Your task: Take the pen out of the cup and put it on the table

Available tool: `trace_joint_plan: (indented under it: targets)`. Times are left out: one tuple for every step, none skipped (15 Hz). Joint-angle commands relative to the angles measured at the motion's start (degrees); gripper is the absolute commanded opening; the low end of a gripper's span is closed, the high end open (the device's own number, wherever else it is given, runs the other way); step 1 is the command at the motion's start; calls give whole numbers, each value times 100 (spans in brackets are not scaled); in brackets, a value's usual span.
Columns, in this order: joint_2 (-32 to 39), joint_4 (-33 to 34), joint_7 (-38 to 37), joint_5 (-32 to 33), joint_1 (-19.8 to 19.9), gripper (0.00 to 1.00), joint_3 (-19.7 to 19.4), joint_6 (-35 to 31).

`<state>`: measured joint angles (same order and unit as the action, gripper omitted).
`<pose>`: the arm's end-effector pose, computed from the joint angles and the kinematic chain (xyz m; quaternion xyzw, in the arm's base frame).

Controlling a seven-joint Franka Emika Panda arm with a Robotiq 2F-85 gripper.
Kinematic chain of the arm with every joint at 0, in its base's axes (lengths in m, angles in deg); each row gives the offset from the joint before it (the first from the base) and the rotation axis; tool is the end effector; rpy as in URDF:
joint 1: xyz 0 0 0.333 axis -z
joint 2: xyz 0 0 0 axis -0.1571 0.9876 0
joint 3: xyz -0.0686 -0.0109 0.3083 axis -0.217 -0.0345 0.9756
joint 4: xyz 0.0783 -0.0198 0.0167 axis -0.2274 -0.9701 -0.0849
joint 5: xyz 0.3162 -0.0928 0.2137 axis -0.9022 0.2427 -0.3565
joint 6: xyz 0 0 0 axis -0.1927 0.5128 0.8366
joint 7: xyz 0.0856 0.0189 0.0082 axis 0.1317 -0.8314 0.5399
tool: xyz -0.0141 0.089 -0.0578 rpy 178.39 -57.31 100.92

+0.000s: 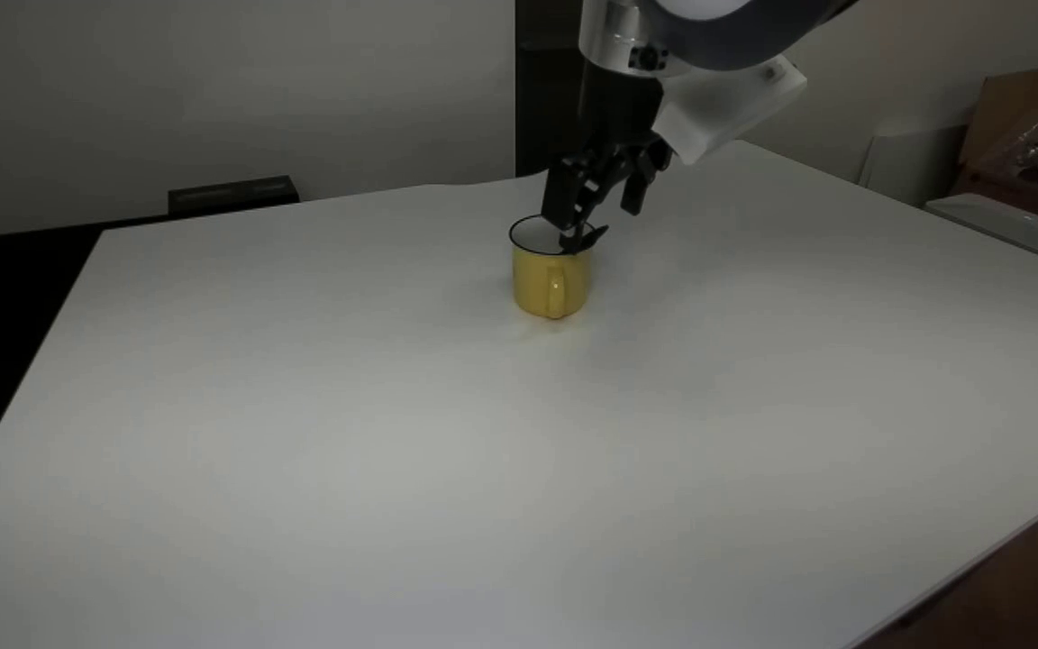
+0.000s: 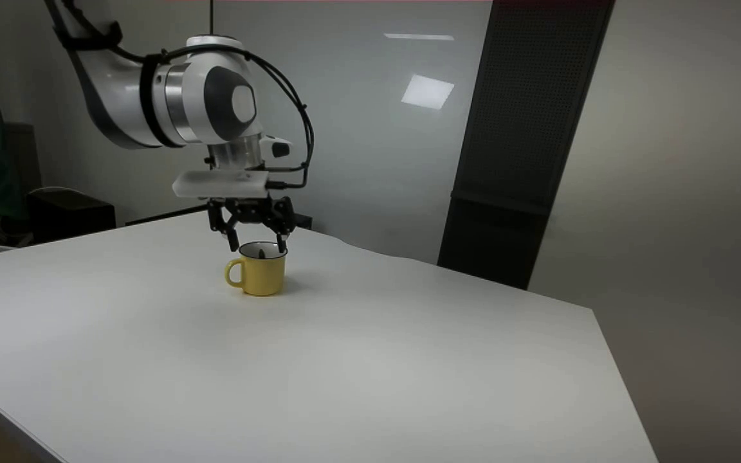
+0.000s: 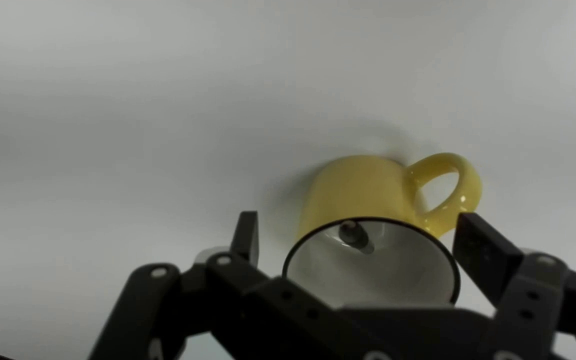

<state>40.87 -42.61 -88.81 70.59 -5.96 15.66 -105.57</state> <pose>0.5793 0.0932 0.1908 0.9810 0.1422 0.1194 0.0555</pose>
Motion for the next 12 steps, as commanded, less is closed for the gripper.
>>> trace_joint_plan:
  targets:
    - [17, 44, 35, -80, 234, 100, 259, -76]
    - [29, 63, 63, -107, 285, 100, 324, -72]
    - [39, 73, 94, -140, 342, 100, 392, -85]
    - [57, 86, 137, -186, 413, 100, 468, -89]
    - [74, 90, 188, -262, 495, 100, 550, -95]
    - [81, 86, 247, -342, 581, 100, 638, -103]
    - [79, 73, 306, -440, 678, 100, 731, -109]
    - [67, 52, 366, -528, 766, 100, 806, -115]
    - [60, 37, 413, -603, 836, 100, 863, -128]
    - [50, 18, 476, -663, 905, 100, 903, -161]
    - [50, 10, 508, -730, 968, 75, 944, -193]
    - [45, -1, 570, -780, 1035, 73, 983, -230]
